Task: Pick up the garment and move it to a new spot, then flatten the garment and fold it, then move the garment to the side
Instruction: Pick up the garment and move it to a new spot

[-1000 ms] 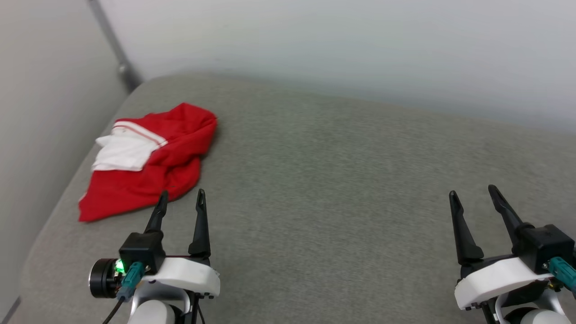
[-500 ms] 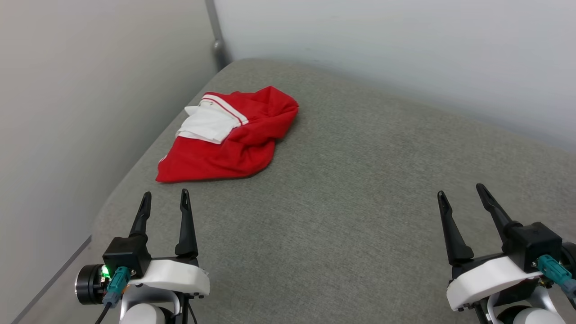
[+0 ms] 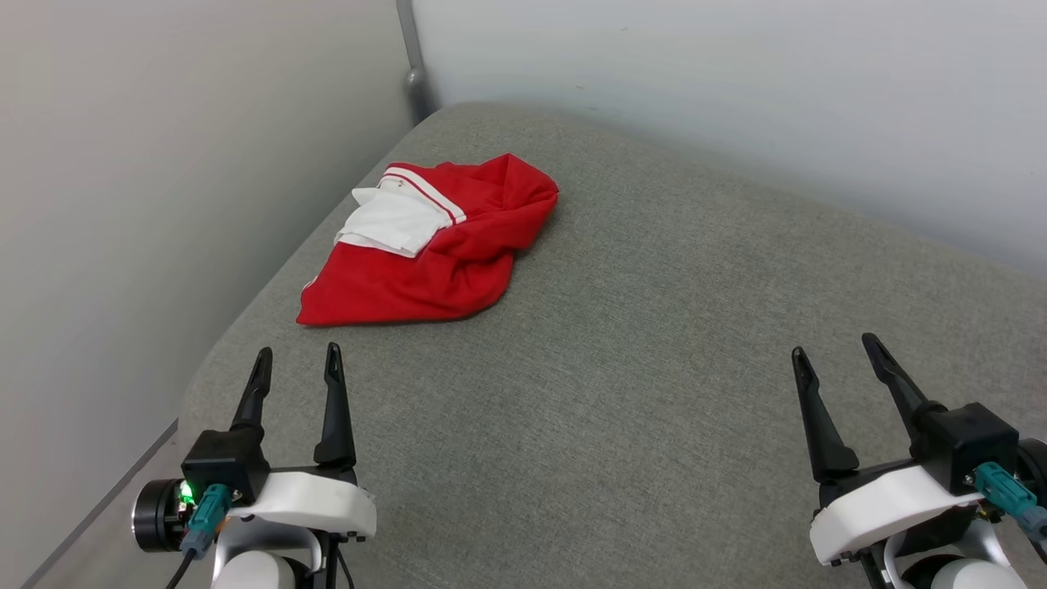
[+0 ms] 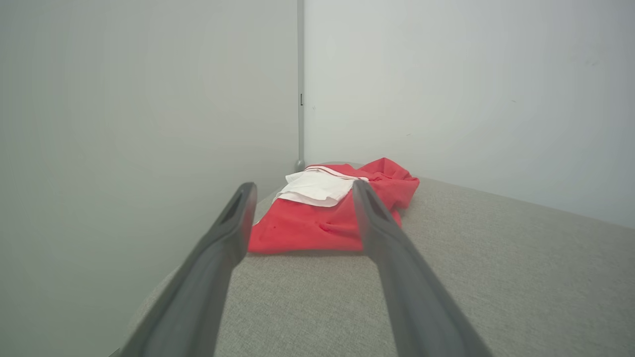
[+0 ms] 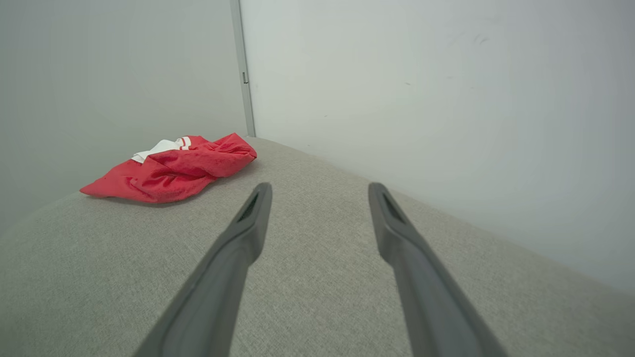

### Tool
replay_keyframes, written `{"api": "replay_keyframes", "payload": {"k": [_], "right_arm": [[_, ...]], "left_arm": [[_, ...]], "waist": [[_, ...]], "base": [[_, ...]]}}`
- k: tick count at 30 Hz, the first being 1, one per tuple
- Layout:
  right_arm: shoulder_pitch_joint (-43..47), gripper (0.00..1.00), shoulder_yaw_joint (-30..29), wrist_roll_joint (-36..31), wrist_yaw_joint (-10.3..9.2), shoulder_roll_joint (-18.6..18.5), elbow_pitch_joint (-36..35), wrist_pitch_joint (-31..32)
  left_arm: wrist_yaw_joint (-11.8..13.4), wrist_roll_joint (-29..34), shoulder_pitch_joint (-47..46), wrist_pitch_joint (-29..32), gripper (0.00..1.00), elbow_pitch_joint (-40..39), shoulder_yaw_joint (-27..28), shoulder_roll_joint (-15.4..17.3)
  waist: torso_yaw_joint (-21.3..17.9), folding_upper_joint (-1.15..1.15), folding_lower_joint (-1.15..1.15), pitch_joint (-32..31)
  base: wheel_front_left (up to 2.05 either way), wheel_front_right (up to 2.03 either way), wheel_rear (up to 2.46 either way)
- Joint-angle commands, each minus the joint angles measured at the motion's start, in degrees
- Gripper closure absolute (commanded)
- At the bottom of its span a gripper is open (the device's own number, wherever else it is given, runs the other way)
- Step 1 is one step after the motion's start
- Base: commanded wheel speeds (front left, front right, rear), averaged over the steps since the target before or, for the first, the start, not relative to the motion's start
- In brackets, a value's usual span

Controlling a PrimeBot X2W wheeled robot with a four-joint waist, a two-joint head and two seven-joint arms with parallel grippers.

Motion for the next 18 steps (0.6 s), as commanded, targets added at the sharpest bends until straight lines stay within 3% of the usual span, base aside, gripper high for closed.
{"api": "replay_keyframes", "payload": {"k": [1,8,11,18], "right_arm": [[-0.2,0.0,0.1,0.1,-0.02,-0.2,-0.4,0.0],[-1.6,0.0,0.3,0.3,-0.03,-0.8,-1.1,0.7],[-2.7,0.0,0.7,0.4,-0.02,-1.5,-1.6,1.2],[-5.2,0.0,1.6,1.2,-0.02,-3.3,-2.6,1.5]], "left_arm": [[-0.2,0.1,-0.7,-0.2,0.0,0.3,0.5,-0.1],[-2.1,-1.0,-6.6,-0.2,0.0,2.9,0.9,1.0],[-3.3,-1.7,-13.3,1.4,0.0,5.2,1.6,3.2],[-6.1,-5.4,-29.5,15.8,0.0,11.9,3.7,10.4]], "waist": [[-0.3,0.0,0.0,0.2],[-2.4,0.0,0.0,2.3],[-4.3,0.0,0.0,4.3],[-10.1,0.0,0.0,9.9]], "base": [[0.0,0.0,0.0],[0.0,0.0,0.0],[0.0,0.0,0.0],[0.0,0.0,0.0]]}}
